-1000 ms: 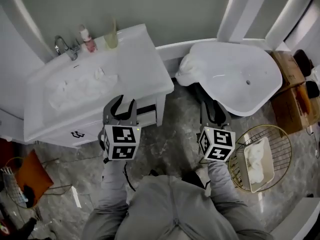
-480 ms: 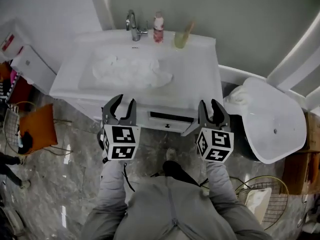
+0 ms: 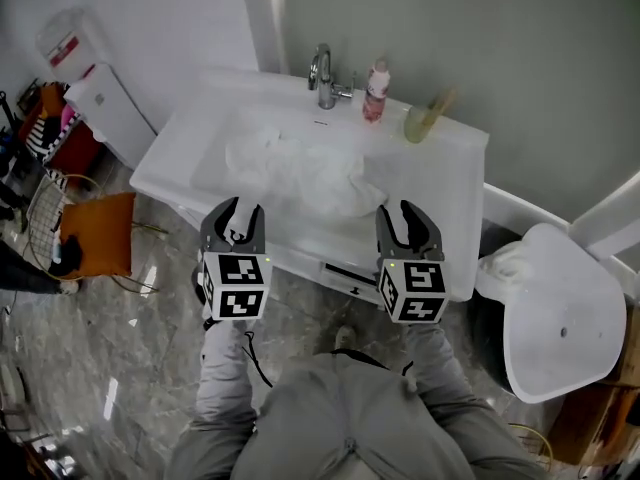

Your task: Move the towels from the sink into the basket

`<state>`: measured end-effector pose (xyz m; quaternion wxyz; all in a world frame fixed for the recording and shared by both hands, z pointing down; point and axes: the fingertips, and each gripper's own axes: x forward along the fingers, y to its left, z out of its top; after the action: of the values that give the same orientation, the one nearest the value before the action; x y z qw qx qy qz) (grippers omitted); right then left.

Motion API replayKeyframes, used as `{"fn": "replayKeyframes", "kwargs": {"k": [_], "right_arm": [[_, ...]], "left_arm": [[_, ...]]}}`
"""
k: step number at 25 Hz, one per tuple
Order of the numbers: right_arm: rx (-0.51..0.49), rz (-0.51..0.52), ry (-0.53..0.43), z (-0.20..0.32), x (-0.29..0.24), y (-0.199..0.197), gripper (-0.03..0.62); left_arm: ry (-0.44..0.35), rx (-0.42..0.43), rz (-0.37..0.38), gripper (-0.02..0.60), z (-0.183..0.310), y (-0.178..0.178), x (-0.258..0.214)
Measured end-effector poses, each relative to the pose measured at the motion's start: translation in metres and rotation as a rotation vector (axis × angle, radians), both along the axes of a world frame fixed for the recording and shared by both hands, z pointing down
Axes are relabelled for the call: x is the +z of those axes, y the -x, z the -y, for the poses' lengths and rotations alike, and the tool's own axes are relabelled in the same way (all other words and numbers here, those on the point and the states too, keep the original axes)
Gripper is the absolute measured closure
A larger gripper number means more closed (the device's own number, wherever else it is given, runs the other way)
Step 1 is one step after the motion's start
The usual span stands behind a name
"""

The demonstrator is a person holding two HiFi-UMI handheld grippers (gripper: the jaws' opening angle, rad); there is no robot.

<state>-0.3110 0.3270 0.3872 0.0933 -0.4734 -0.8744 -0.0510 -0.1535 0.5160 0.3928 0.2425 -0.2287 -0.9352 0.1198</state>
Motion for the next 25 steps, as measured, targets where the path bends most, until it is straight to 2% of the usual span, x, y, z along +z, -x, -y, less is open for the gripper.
{"fn": "replayKeyframes", "kwargs": {"k": [8, 14, 18, 25], "right_arm": [[-0.105, -0.011, 0.000, -0.054, 0.004, 0.034, 0.457], [-0.129, -0.052, -0.038, -0.092, 0.021, 0.051, 0.457], [-0.125, -0.096, -0.104, -0.121, 0.047, 0.062, 0.456], [-0.107, -0.236, -0.302, -0.160, 0.126, 0.075, 0.404]], "left_arm": [[0.005, -0.083, -0.013, 0.400, -0.038, 0.026, 0.001], [-0.013, -0.094, -0.045, 0.400, -0.077, 0.044, 0.011], [-0.055, -0.045, -0.096, 0.400, -0.110, 0.067, 0.034], [-0.128, 0.096, -0.262, 0.387, -0.164, 0.119, 0.100]]}}
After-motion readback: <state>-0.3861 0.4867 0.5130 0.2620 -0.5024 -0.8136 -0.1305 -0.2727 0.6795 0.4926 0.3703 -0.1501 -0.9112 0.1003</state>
